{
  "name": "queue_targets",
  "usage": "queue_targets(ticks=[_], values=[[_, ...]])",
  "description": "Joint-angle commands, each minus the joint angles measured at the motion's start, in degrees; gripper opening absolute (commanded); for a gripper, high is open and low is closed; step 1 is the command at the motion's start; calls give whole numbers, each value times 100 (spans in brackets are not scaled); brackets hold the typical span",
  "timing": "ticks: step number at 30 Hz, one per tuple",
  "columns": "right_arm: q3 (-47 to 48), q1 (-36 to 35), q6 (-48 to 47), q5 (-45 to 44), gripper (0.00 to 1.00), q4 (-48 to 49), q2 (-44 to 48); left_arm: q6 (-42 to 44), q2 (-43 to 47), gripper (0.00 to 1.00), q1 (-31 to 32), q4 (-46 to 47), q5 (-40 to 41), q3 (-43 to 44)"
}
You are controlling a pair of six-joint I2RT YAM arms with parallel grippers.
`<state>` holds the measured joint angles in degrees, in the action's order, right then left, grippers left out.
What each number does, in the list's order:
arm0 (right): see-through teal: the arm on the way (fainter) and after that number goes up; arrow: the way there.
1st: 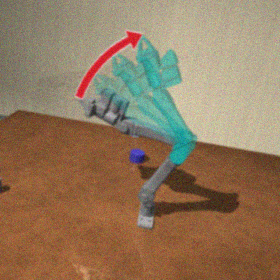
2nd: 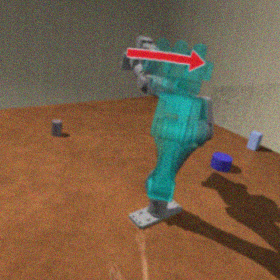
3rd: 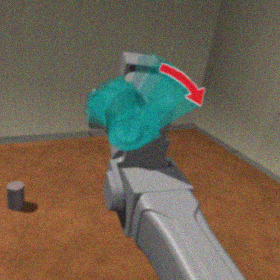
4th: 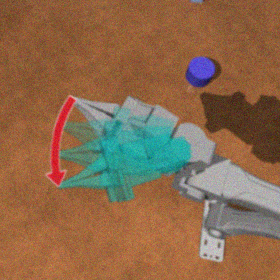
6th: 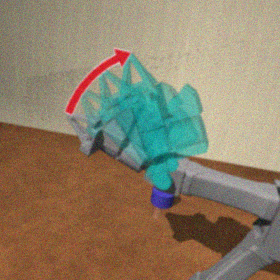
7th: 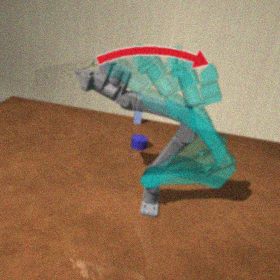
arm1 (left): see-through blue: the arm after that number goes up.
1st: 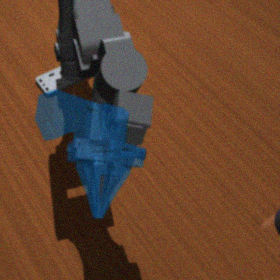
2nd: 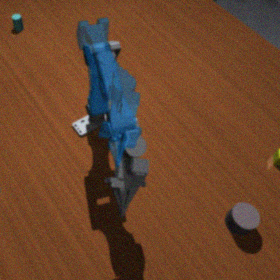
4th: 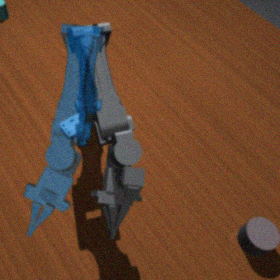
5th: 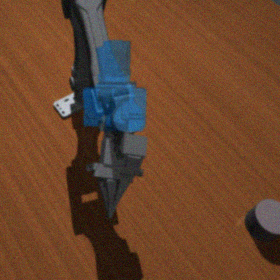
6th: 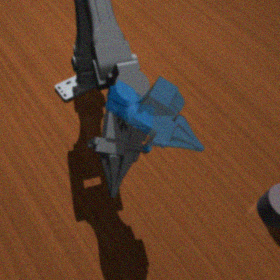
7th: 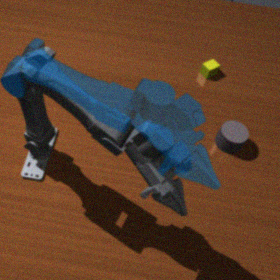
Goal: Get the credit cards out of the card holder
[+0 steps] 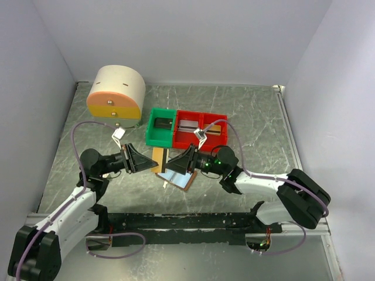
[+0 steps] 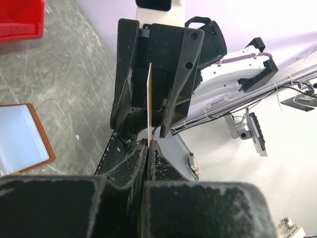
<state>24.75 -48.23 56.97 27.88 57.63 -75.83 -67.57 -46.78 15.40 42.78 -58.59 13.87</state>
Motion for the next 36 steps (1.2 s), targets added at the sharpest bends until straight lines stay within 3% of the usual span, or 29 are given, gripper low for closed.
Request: queue_targets(ticks=[1, 7, 13, 24, 32, 36], values=[[40, -54, 269, -160, 46, 770, -84, -60, -7, 7, 142, 561, -106, -61], [109, -88, 610, -390, 41, 1188, -371, 69, -52, 7, 392, 496, 111, -121], [124, -126, 826, -169, 26, 1730, -694, 1, -68, 7, 473, 654, 339, -186], [156, -122, 716, -11, 15, 1465, -545, 152, 282, 7, 482, 167, 591, -209], [143, -130, 782, 40, 0, 1517, -542, 117, 347, 7, 482, 113, 612, -279], [140, -121, 605, -98, 0, 1073, -356, 375, 452, 19, 482, -432, 693, -176]])
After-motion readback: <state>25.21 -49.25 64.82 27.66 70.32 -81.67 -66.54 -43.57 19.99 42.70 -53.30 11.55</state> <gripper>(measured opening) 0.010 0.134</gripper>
